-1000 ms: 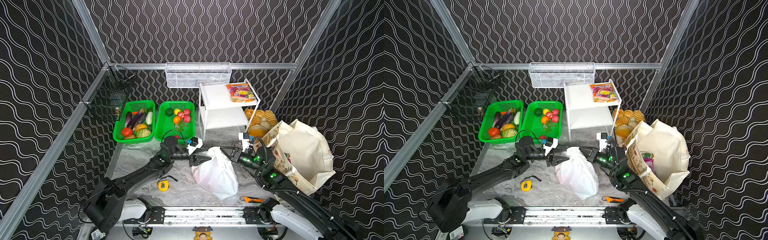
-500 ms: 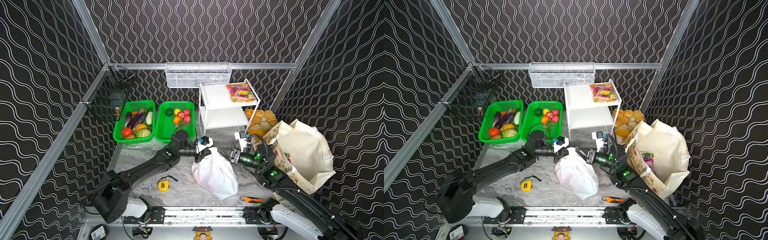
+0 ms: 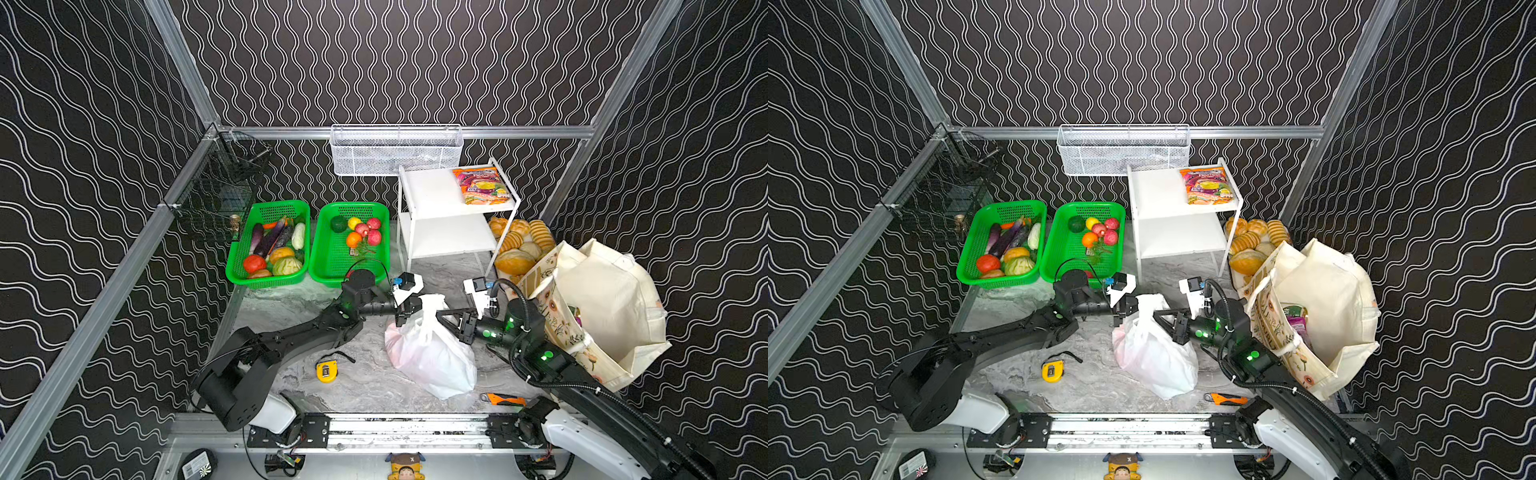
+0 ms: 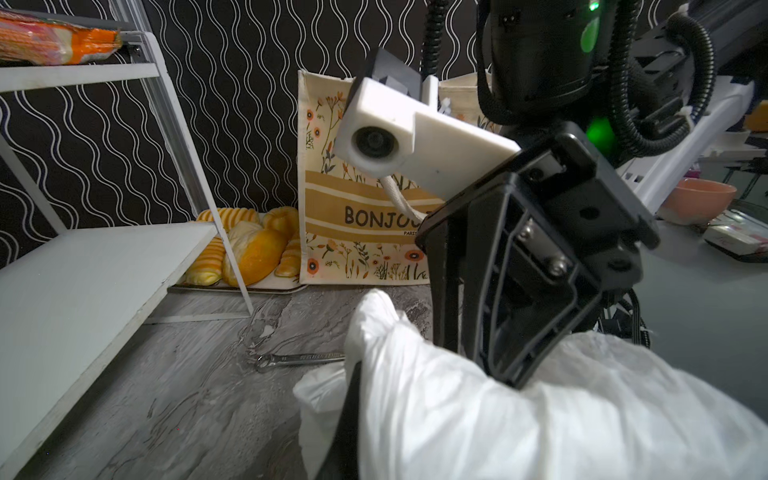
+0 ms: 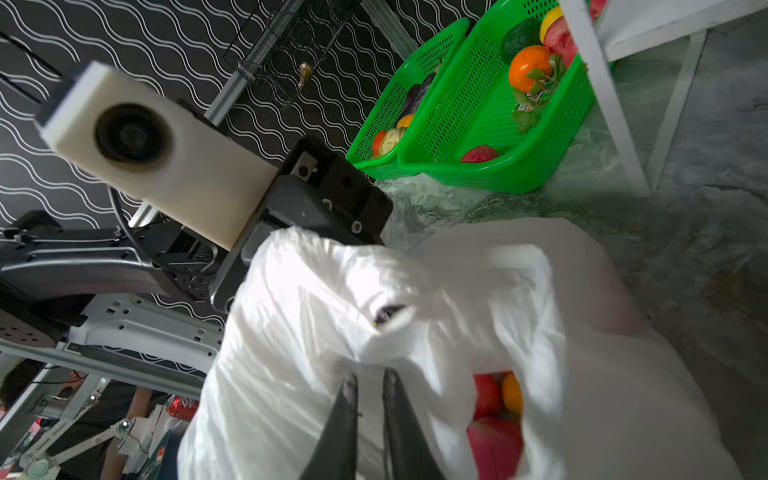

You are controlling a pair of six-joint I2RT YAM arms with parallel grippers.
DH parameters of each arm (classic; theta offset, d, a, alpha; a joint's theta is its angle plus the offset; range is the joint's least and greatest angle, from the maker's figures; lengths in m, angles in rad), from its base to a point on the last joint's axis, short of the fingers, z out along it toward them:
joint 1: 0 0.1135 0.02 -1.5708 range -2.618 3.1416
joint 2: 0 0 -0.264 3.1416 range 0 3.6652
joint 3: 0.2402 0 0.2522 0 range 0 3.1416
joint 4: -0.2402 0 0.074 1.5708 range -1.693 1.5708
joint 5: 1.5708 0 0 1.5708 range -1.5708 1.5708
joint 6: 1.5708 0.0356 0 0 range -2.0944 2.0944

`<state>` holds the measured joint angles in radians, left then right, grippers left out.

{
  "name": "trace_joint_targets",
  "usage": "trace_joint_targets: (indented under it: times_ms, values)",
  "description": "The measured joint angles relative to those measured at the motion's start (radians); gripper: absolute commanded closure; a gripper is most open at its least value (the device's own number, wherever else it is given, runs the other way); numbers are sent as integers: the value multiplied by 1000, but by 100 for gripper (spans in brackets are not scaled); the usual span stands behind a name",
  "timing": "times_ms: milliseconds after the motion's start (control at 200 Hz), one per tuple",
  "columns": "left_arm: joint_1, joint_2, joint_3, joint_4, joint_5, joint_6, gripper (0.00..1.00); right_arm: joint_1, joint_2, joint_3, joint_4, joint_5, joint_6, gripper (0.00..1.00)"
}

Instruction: Place the mixed food into the grocery bags and tie them

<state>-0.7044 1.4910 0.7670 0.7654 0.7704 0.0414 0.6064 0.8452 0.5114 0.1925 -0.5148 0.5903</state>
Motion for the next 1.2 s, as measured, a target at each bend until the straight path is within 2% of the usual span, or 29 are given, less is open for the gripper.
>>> trace_joint_targets:
  times_ms: [140, 225, 325, 531, 671, 751, 841, 986, 1201]
  values:
    - [-10, 33, -12, 106, 7, -84, 100, 100, 84, 31, 26, 53, -30, 86]
    - [-12, 34, -17, 143, 7, -104, 100, 107, 69, 17, 34, 96, -31, 77]
    - [-13, 34, -29, 174, 6, -114, 100, 107, -19, -9, 27, 143, -39, 66]
    - [-13, 39, -53, 222, 6, -120, 100, 53, -192, 2, -93, 224, -54, 60]
    - [-14, 46, -55, 250, 7, -123, 100, -25, -232, 38, -189, 246, 26, 60]
    - [-14, 50, -55, 261, 7, -124, 100, -95, -204, 67, -198, 200, 98, 59]
    - [-14, 51, -55, 268, 8, -129, 100, -151, -153, 63, -153, 96, 203, 60]
    - [-14, 58, -50, 272, 19, -140, 100, -161, -77, 5, -11, -51, 375, 61]
    - [-14, 59, -45, 271, 19, -139, 100, -163, -45, -19, 148, -134, 528, 61]
